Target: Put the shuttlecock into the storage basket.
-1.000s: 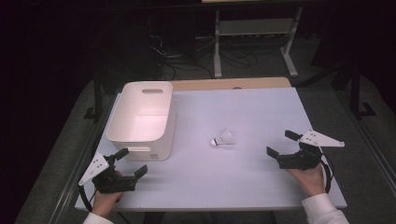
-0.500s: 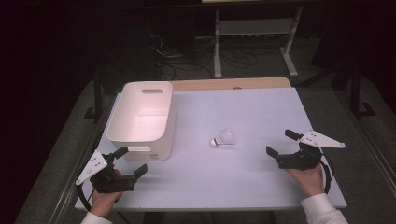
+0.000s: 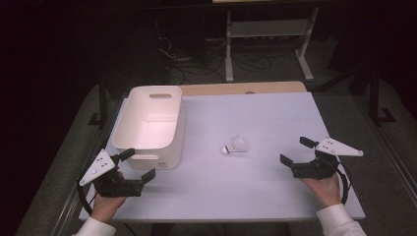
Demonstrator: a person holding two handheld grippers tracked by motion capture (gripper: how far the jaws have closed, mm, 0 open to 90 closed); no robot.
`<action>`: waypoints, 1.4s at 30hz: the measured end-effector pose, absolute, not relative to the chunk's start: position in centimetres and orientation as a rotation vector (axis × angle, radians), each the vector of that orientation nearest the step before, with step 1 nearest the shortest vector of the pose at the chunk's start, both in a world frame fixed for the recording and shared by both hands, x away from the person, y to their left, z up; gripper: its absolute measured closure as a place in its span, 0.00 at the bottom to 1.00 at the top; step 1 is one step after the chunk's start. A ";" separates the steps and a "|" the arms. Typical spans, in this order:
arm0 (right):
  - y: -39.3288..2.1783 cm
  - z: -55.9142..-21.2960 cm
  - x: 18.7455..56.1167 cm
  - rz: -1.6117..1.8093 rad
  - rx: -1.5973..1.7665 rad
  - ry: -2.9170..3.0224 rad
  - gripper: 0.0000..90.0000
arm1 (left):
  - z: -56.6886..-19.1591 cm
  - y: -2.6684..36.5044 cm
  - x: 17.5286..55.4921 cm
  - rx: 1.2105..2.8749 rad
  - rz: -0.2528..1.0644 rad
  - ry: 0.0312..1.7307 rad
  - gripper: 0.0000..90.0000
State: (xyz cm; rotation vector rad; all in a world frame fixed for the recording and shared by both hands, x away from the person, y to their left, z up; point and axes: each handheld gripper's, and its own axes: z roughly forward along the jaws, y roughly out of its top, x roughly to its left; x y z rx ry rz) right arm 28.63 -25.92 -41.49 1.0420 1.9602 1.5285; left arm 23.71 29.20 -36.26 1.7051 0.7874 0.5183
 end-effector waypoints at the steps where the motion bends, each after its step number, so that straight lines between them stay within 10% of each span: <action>1: -25.9 -41.5 28.6 1.523 1.048 1.960 0.00 | -36.1 29.1 23.8 1.708 0.519 0.782 0.00; 42: -26.0 -41.5 28.3 1.536 1.059 1.960 0.00 | -32.1 26.2 28.4 1.884 0.450 0.735 0.00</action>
